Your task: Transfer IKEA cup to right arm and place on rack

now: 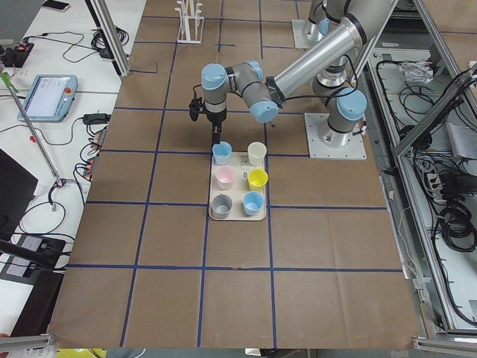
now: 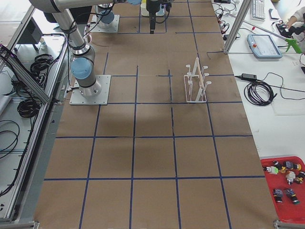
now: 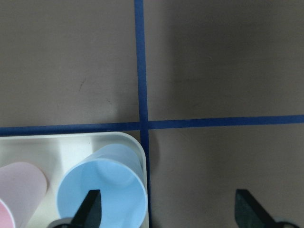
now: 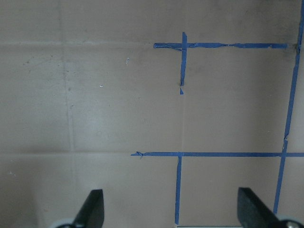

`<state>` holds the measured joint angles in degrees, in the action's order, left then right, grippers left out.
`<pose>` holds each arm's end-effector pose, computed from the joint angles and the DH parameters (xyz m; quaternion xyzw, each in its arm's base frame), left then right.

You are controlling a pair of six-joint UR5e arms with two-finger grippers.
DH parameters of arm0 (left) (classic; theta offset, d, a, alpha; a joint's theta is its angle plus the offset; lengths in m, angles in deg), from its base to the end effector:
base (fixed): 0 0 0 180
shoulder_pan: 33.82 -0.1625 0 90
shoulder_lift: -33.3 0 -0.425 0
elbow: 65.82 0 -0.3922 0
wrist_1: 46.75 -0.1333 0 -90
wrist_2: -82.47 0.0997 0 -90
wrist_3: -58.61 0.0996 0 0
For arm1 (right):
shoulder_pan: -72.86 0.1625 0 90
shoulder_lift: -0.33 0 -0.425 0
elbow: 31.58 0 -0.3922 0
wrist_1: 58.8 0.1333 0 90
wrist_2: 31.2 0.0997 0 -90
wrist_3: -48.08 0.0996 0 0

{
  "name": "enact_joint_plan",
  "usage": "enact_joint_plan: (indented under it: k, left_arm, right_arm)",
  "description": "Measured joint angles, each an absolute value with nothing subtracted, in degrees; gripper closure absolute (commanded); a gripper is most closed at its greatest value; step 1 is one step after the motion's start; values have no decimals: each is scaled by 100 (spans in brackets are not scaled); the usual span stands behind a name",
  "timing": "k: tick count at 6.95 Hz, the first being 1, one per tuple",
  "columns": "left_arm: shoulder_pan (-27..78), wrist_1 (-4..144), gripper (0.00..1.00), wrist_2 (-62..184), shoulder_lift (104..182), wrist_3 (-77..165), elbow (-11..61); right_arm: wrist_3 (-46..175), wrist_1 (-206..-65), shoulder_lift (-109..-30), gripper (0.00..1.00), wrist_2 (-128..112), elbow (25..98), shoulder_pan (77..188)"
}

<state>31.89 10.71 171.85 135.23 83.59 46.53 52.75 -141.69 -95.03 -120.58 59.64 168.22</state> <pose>0.0867 -0.5188 0.2548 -0.0059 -0.9999 -0.0115 0.0112 0.1754 -0.4314 0.5093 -0.0059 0.9996 0.0263 0.0031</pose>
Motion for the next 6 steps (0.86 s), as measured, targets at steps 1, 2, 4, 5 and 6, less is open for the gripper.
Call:
enact_joint_plan:
  k: [1,2,4,5,6]
  left_arm:
    - [3180,1005,0,17187,13550,8342,4773]
    - [3148,965,0,17194,13551,8349,4840]
    - [2951,950,0,17202,13554,8368,4957]
    - [2869,947,0,17202,13561,8368,5035]
    - [2830,944,3,17201,13565,8364,5095]
  right_arm:
    - [5274,-14165,-9501,0,-12059,5965,16822]
    - [5274,-14164,-9498,0,-12058,5965,16822]
    - [5274,-14167,-9495,0,-12052,5965,16822]
    - [5274,-14167,-9494,0,-12051,5965,16822]
    - [5274,-14168,-9494,0,-12050,5965,16822]
